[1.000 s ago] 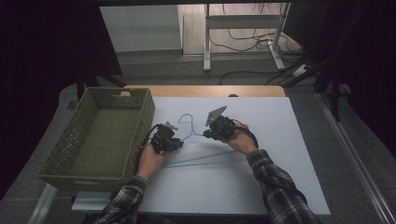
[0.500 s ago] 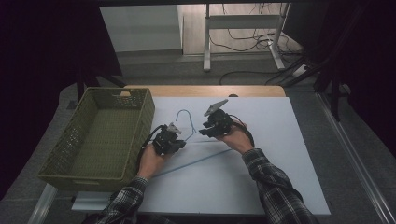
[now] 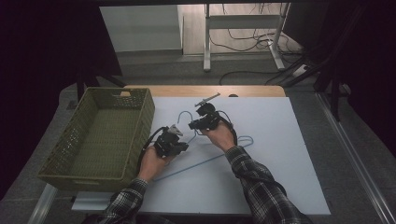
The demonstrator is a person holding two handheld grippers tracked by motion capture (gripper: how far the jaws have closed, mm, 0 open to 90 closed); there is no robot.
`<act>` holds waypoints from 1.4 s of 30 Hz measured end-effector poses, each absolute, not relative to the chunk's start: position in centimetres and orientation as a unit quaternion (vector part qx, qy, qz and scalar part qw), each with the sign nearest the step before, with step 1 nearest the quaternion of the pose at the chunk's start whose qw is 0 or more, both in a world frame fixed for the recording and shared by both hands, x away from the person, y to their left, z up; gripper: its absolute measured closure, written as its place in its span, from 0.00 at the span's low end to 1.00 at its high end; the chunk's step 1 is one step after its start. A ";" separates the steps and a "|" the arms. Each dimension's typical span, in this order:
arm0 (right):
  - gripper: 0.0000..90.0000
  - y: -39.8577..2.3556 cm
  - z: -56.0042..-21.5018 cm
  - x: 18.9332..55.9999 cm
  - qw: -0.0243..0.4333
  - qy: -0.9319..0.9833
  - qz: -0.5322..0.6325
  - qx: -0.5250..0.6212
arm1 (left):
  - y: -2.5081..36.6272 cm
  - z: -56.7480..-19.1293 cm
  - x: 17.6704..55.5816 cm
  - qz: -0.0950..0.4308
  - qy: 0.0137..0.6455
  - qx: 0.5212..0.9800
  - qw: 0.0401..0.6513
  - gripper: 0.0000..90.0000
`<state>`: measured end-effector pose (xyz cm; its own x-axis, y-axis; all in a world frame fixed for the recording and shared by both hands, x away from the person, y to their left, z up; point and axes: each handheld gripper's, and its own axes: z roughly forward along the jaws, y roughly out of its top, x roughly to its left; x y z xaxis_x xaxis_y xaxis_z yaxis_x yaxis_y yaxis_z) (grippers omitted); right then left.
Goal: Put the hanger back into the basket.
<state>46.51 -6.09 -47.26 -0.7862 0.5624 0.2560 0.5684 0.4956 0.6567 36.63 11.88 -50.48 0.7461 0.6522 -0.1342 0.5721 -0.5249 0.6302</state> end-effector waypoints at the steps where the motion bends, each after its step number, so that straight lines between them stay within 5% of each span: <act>1: 0.95 -6.6 -46.5 46.3 0.037 -0.847 -0.411 -0.336 | 11.8 -49.8 36.4 0.049 0.355 0.868 0.345 0.80; 4: 0.95 -6.7 -45.2 45.5 0.007 -0.853 -0.408 -0.324 | 11.9 -48.6 36.0 0.032 0.360 0.860 0.360 0.68; 9: 0.95 -7.7 -43.5 44.1 0.006 -0.845 -0.428 -0.319 | 12.5 -46.7 35.3 -0.006 0.359 0.845 0.395 0.62; 23: 0.95 -9.1 -41.8 40.1 -0.002 -0.843 -0.457 -0.285 | 11.3 -45.4 34.6 -0.067 0.354 0.845 0.395 0.94; 30: 0.94 -9.1 -42.1 40.1 -0.003 -0.851 -0.453 -0.265 | 11.0 -45.6 34.5 -0.056 0.370 0.848 0.376 0.98; 36: 0.67 -9.6 -40.9 40.3 -0.042 -0.872 -0.428 -0.235 | 11.4 -44.0 34.7 -0.036 0.377 0.846 0.375 0.98; 42: 0.51 -11.6 -39.1 39.4 -0.076 -0.876 -0.424 -0.217 | 12.1 -42.6 34.7 -0.025 0.386 0.837 0.387 0.98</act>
